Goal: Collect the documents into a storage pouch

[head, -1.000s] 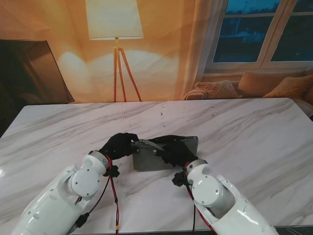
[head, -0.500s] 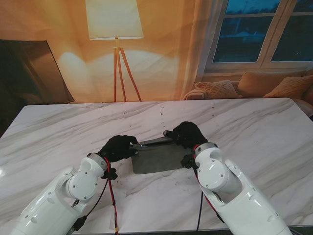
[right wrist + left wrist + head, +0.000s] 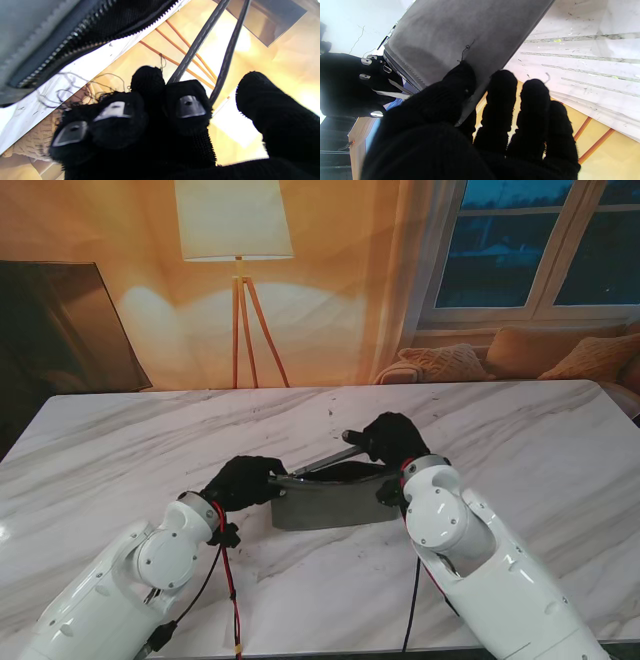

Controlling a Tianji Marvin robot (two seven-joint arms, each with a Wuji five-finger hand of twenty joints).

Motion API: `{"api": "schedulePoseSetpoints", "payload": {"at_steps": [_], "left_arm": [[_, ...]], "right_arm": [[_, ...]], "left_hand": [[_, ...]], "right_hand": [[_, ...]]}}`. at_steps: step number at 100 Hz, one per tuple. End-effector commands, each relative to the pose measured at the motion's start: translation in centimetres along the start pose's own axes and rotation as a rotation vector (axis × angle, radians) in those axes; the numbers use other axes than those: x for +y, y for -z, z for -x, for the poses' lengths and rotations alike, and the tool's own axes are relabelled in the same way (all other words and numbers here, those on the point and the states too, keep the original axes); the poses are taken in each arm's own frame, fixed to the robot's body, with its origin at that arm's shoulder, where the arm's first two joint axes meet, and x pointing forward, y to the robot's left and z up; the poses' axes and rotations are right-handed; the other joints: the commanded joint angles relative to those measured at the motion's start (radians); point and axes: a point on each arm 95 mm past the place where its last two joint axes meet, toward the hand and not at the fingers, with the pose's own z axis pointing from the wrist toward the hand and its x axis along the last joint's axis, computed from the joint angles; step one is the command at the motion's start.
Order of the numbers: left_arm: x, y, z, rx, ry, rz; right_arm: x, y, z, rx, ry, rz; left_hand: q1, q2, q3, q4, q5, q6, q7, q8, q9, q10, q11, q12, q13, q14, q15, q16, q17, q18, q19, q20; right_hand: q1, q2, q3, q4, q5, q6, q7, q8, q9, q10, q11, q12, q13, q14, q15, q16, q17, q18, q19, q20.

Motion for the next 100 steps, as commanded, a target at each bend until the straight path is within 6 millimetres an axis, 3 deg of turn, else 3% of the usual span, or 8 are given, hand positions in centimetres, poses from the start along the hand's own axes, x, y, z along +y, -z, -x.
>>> {"api": "schedulePoseSetpoints", "payload": {"at_steps": [1,43,100], "left_arm": [[0.0,0.0,0.1,-0.006,0.003,0.015],[-0.1,0.2,0.3,-0.022,-0.002,0.010],[-0.8,0.6,0.8,-0.044,-0.037,-0.023]], "right_arm": [[0.2,-0.3,0.3,-0.023,0.000,0.007],[1.4,-0.5,1.0,-0.059,0.010,0.055],[3.7,-0.3,4.3,-0.145,0.069,0.148]], "left_hand": [[0.071,0.062,0.015,0.074,0.023,-0.080,0.097,0.091,-0.016,-0.011,0.024,0.024,-0.014,0.017,0.014,0.017,-0.020,-0.053,0.025,0.001],[0.072,0.066,0.011,0.079,0.023,-0.084,0.099,0.110,-0.018,-0.015,0.033,0.034,-0.015,0.017,0.016,0.029,-0.021,-0.053,0.026,0.002],[0.070,0.059,0.015,0.076,0.022,-0.087,0.103,0.111,-0.016,-0.021,0.033,0.036,-0.012,0.008,0.014,0.033,-0.016,-0.050,0.026,0.000]], "right_hand": [[-0.016,0.026,-0.018,0.035,0.053,0.049,0.047,0.011,0.078,0.053,0.060,0.016,0.039,-0.073,0.055,0.013,0.047,-0.057,0.170,-0.019],[-0.015,0.025,-0.018,0.034,0.053,0.051,0.052,0.009,0.075,0.055,0.059,0.018,0.040,-0.072,0.053,0.013,0.040,-0.057,0.170,-0.026],[-0.012,0.023,-0.017,0.034,0.055,0.057,0.062,0.009,0.081,0.056,0.058,0.018,0.039,-0.065,0.052,0.012,0.040,-0.057,0.171,-0.029]]}}
